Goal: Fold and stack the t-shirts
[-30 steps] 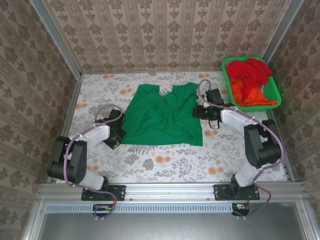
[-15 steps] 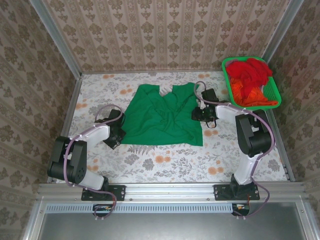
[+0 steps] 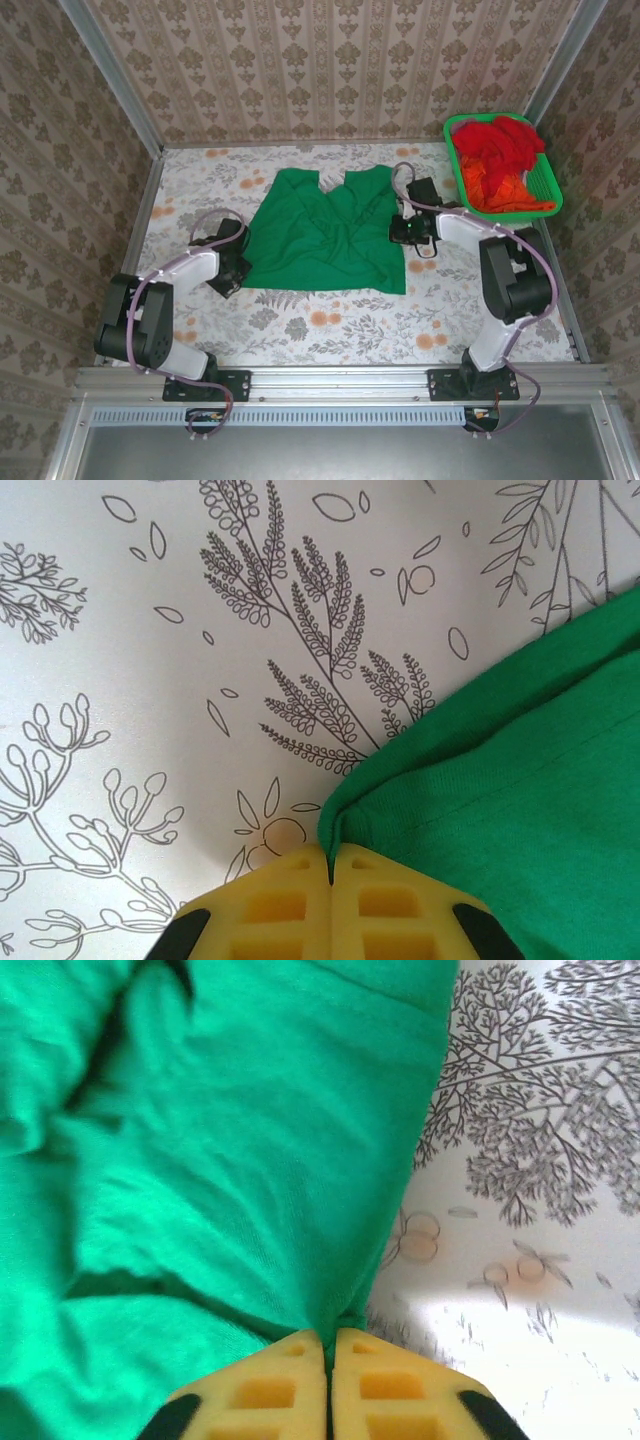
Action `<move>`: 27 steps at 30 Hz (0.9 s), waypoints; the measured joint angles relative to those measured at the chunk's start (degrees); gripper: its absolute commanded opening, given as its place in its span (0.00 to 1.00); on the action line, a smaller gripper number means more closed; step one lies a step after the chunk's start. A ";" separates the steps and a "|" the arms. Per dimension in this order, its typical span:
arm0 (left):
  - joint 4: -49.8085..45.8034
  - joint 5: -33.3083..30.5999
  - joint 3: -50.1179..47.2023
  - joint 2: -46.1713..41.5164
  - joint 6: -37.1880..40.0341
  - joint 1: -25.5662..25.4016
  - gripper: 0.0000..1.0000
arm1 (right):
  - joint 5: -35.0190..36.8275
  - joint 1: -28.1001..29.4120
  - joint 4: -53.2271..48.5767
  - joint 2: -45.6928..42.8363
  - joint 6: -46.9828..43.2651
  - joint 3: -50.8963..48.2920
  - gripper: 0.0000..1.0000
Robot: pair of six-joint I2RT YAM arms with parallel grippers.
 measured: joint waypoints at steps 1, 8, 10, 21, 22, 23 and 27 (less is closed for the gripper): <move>0.04 0.00 0.00 -0.09 0.00 0.02 0.00 | -0.13 0.00 0.00 -1.90 -0.35 -0.79 0.00; 0.22 0.02 0.00 -0.11 0.02 0.02 0.00 | -0.37 0.00 -0.17 -9.66 -0.24 -5.18 0.00; 0.22 0.02 0.00 -0.11 0.02 0.02 0.00 | -0.37 0.00 -0.63 -11.85 -0.26 -6.78 0.00; 0.20 -0.02 0.02 -0.11 0.04 0.02 0.00 | 2.38 0.52 -7.58 -35.47 1.62 -16.35 0.00; 0.20 -0.02 0.02 -0.11 0.04 0.02 0.00 | 4.11 0.33 -9.27 -38.56 3.08 -17.25 0.00; 0.17 -0.02 0.02 -0.11 0.04 0.02 0.00 | 5.84 0.13 -10.91 -41.27 4.68 -18.05 0.00; 0.13 -0.02 0.04 -0.11 0.46 0.02 0.00 | 11.63 -0.28 -17.57 -52.00 13.73 -22.21 0.00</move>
